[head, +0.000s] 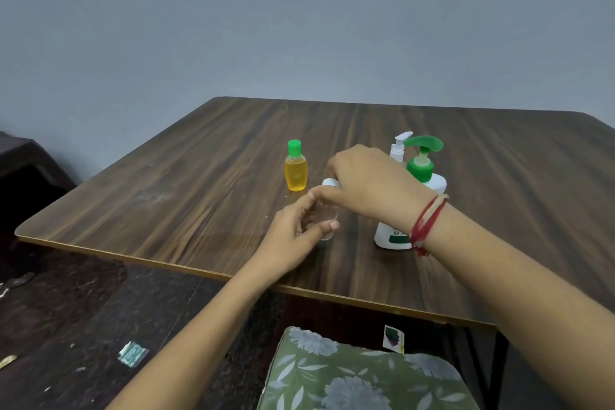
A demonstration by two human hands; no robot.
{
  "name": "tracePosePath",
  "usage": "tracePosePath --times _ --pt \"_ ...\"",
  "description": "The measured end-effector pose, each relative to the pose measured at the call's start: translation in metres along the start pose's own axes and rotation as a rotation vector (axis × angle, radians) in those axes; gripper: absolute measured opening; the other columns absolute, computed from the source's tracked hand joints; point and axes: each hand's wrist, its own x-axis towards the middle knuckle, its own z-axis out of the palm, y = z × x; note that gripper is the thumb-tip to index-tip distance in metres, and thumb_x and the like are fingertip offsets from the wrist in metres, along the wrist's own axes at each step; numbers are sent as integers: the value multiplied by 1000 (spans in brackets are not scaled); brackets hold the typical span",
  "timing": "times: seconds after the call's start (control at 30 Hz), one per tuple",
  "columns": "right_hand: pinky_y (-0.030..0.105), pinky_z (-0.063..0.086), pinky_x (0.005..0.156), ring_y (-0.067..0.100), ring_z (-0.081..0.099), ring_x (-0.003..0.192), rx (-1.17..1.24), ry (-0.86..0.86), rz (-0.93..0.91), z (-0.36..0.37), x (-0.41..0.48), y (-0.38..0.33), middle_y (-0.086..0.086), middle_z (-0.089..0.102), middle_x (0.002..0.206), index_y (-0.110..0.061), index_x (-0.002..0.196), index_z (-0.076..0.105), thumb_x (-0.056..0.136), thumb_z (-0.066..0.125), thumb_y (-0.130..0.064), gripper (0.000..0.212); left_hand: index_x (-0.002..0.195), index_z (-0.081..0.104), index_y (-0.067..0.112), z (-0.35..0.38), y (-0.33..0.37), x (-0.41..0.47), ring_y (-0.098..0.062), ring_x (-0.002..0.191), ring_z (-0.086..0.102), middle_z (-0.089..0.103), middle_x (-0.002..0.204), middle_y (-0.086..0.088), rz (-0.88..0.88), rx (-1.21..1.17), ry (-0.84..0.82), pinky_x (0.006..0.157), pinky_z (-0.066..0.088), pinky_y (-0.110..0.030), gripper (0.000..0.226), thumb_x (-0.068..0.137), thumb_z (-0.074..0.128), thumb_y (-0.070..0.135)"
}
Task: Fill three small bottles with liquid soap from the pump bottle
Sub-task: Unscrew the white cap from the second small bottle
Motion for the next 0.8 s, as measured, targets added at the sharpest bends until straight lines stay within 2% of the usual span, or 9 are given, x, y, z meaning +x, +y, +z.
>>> tracePosePath --times 0.1,0.17,0.23,0.3,0.37,0.43,0.57,0.67,0.8 --pt "30 40 64 23 56 93 74 -173 -128 -6 3 6 -2 51 85 -20 91 58 88 54 -19 5 106 61 21 0 -2 -1 -9 95 65 69 98 7 -12 31 -9 83 52 -33 26 83 67 32" --pt "34 46 85 18 50 108 168 -357 -214 -13 1 10 -2 48 115 -32 130 47 85 60 -12 51 99 60 28 -1 -2 -3 -5 90 64 68 92 14 -22 26 5 79 48 -25 19 82 67 30" --pt "35 44 93 15 45 114 218 -356 -219 -16 1 12 -3 42 125 -36 143 29 80 71 -26 76 95 60 33 -2 -3 -3 -2 84 62 66 87 16 -7 47 6 75 46 -21 15 82 67 32" --pt "33 44 84 18 50 107 190 -247 -152 -13 2 8 -1 50 116 -32 137 39 79 67 -48 66 103 63 24 -3 -5 -3 -3 90 64 69 92 12 0 44 12 79 49 -23 20 84 69 26" --pt "30 38 64 21 54 88 96 -153 -66 -9 6 4 -1 57 90 -22 101 58 84 55 -58 40 118 61 15 -3 -7 -2 -6 104 65 70 106 6 -5 3 12 92 52 -29 34 85 69 19" --pt "26 29 50 21 51 75 27 -91 -78 -3 9 1 -4 48 69 -19 69 48 87 54 -50 37 123 58 14 -3 -8 -2 -8 106 65 70 110 4 -10 -15 -2 93 51 -28 40 85 68 21" --pt "20 31 52 14 51 77 78 -149 -171 -3 11 2 -6 51 77 -18 89 63 86 59 -23 7 104 61 15 -7 -7 -1 -1 85 63 68 90 13 -17 12 -35 75 45 -20 23 84 68 25" --pt "16 32 54 3 45 66 183 -141 -208 -6 9 4 -14 47 72 -24 96 67 83 58 -11 20 107 61 11 -12 -6 0 -10 95 66 69 97 6 -17 -18 -33 83 51 -30 35 81 68 33" --pt "15 30 53 4 46 66 183 -111 -238 -2 9 1 -15 49 73 -25 93 68 82 55 -3 28 124 56 10 -15 -8 -1 -14 112 63 67 117 -5 -12 -74 -78 97 49 -30 43 84 66 21"
